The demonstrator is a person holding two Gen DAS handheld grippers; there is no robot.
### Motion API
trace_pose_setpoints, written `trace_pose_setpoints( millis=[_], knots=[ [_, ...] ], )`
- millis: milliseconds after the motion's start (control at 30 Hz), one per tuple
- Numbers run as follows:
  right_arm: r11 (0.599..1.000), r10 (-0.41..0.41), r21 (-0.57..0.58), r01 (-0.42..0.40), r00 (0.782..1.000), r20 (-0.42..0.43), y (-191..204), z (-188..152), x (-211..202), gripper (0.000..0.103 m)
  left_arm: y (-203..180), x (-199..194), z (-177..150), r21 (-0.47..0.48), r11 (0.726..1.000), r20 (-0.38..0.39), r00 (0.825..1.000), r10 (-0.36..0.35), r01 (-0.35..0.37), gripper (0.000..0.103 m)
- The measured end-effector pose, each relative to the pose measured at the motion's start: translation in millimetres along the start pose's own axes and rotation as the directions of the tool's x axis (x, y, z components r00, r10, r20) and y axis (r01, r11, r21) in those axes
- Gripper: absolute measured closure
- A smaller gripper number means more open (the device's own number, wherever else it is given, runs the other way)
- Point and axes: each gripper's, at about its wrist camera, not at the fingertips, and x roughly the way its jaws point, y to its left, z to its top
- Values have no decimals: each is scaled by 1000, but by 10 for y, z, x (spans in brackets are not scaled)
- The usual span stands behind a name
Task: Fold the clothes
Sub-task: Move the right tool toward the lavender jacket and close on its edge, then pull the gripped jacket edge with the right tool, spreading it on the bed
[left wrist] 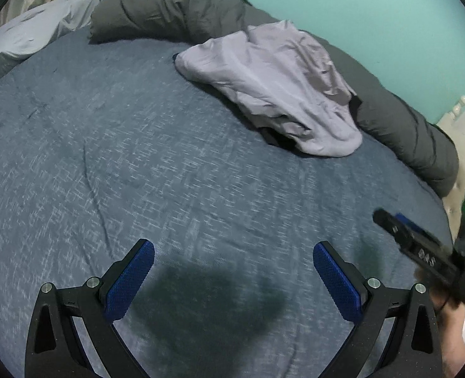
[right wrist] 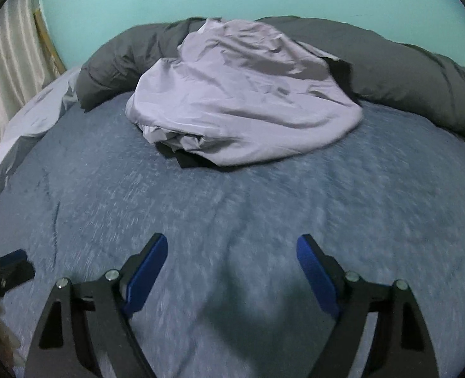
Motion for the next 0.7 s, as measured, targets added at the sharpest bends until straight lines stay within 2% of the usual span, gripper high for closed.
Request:
trace_pose_setpoints(
  millis=[267,367,467,533,567,633,700],
  knots=[
    [998,-4,-62,3,1000,-3,250,623,813,18,315,182,195,-38,999,3,1000,-8,8,0],
    [997,-11,-77,11,1000,-10,321,776,1084,22,423,210,190,-40,999,4,1000,-5,5,0],
    [991,-37,-127,33,999,-27,389,856,1331,41,514,230,152,-37,999,9,1000,16,-15,0],
    [987,-46,-154,41,998,-30,398,870,1427,59,558,237,115,-35,999,13,1000,14,-14,0],
    [987,-39,-154,35,999,-24,383,877,1436,64,580,240,96,-34,999,16,1000,12,-11,0],
    [988,-29,-152,28,1000,-2,349,884,1417,81,613,240,45,-33,999,22,1000,15,-14,0],
    [989,-25,-144,29,999,29,299,861,1324,90,648,240,-20,-39,999,27,999,18,-17,0]
  ],
)
